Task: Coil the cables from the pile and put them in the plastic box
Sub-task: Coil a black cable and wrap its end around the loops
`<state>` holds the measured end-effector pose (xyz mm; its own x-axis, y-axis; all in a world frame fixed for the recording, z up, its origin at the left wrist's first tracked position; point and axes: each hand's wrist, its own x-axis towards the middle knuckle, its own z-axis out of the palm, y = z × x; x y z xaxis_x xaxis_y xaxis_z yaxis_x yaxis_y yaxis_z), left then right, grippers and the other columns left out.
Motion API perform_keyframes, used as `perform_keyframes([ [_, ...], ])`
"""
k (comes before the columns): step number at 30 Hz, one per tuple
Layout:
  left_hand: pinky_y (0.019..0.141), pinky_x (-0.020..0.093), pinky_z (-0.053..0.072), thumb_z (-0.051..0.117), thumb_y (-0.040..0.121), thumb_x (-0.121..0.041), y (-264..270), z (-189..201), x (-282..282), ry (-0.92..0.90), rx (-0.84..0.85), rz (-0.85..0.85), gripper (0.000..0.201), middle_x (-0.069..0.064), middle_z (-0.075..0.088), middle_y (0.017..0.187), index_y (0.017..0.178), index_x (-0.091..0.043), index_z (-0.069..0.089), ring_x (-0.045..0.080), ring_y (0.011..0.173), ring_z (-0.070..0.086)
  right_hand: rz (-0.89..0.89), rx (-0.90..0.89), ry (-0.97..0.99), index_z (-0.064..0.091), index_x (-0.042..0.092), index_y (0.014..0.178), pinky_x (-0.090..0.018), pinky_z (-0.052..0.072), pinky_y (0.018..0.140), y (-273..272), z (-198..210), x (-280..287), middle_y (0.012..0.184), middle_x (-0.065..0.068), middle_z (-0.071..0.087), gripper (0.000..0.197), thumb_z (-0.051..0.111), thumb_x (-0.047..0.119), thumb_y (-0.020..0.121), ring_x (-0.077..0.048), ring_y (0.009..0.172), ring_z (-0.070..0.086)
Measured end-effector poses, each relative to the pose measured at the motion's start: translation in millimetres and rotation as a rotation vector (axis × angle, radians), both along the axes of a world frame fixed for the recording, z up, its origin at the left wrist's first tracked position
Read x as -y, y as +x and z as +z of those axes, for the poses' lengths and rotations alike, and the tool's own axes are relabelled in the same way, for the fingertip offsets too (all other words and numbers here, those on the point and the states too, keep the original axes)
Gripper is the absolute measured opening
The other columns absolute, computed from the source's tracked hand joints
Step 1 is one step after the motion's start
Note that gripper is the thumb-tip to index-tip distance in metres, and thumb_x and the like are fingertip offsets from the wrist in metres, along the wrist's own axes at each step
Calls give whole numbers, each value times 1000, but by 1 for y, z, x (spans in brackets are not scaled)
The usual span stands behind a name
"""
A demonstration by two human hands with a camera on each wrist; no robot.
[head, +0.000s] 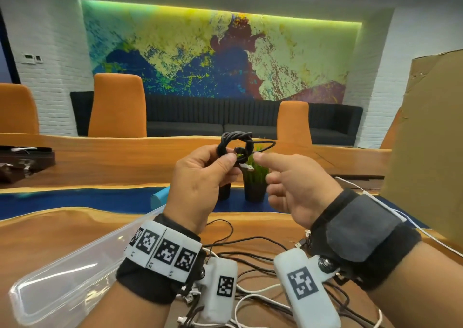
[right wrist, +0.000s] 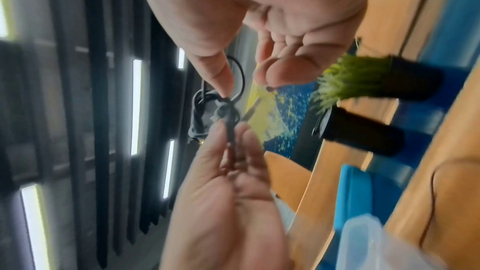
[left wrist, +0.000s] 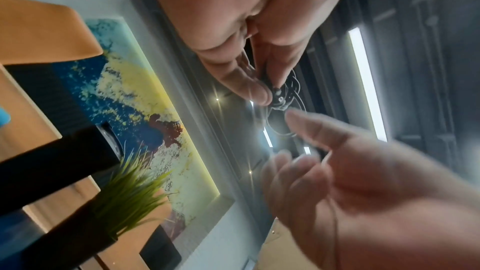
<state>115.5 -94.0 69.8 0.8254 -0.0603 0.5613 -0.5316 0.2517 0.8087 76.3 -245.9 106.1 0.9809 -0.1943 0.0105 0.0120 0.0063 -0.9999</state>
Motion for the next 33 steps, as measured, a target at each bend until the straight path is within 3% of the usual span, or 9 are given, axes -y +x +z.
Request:
perform_keyframes([
  [3, 67, 23, 58, 59, 94, -6, 1, 4, -2, -90, -114, -133, 13, 4, 74, 88, 97, -12, 70, 17, 75, 67, -137, 178, -32, 54, 18, 121, -24, 53, 55, 5, -3, 9, 104, -7, 63, 37, 70, 28, 89, -17, 79, 64],
  [7, 64, 21, 58, 60, 91, -10, -1, 4, 0, -86, -147, -244, 12, 6, 73, 87, 99, -11, 69, 15, 72, 66, -50, 335, -38, 65, 12, 98, -25, 57, 58, 9, 2, 7, 88, -8, 67, 7, 59, 10, 96, -14, 72, 66],
  [12, 63, 21, 58, 63, 82, -17, 0, 3, -2, -104, -166, -322, 23, 9, 73, 91, 102, -10, 69, 14, 72, 66, 177, 324, 66, 68, 15, 89, -32, 50, 72, 16, 7, 11, 84, -4, 71, 15, 58, 3, 92, -16, 77, 66],
  [14, 62, 20, 57, 64, 80, -17, 0, 4, 0, -120, -160, -325, 26, 11, 72, 93, 105, -8, 69, 15, 72, 66, 345, 264, 74, 70, 15, 95, -36, 46, 77, 16, 7, 17, 92, -5, 70, 14, 60, 7, 88, -18, 82, 65],
  [17, 62, 19, 56, 67, 79, -20, -1, 3, 0, -111, -137, -286, 28, 13, 73, 96, 104, -8, 71, 17, 76, 65, 463, 174, 66, 67, 8, 118, -39, 45, 81, 14, 8, 24, 107, -9, 67, 33, 59, 16, 87, -21, 96, 61],
  [23, 66, 22, 56, 73, 68, -33, -2, 5, -1, -71, -99, -201, 37, 10, 74, 94, 99, -12, 73, 21, 82, 64, 497, 177, -64, 69, 13, 114, -32, 38, 71, 11, 11, 22, 90, -2, 59, 36, 55, 19, 81, -19, 88, 50],
  [26, 68, 27, 56, 71, 80, -26, -1, 2, 1, -41, -66, -138, 25, 12, 74, 92, 101, -11, 73, 21, 81, 65, 496, 187, -204, 68, 16, 113, -35, 35, 71, 10, 11, 19, 98, -8, 58, 35, 67, 29, 81, -24, 93, 47],
  [29, 71, 30, 58, 65, 92, -15, -2, -5, 10, 23, -9, -38, 16, 13, 75, 94, 105, -9, 72, 24, 84, 71, 404, 179, -317, 72, 17, 105, -41, 38, 76, 9, 14, 12, 94, -9, 66, 36, 80, 37, 76, -24, 89, 57],
  [33, 70, 27, 58, 64, 94, -14, 0, -8, 14, 11, -5, 42, 14, 9, 76, 94, 103, -10, 73, 22, 85, 72, 245, 212, -359, 70, 14, 94, -29, 52, 63, 9, 16, 8, 88, -6, 71, 16, 78, 13, 80, -19, 79, 66],
])
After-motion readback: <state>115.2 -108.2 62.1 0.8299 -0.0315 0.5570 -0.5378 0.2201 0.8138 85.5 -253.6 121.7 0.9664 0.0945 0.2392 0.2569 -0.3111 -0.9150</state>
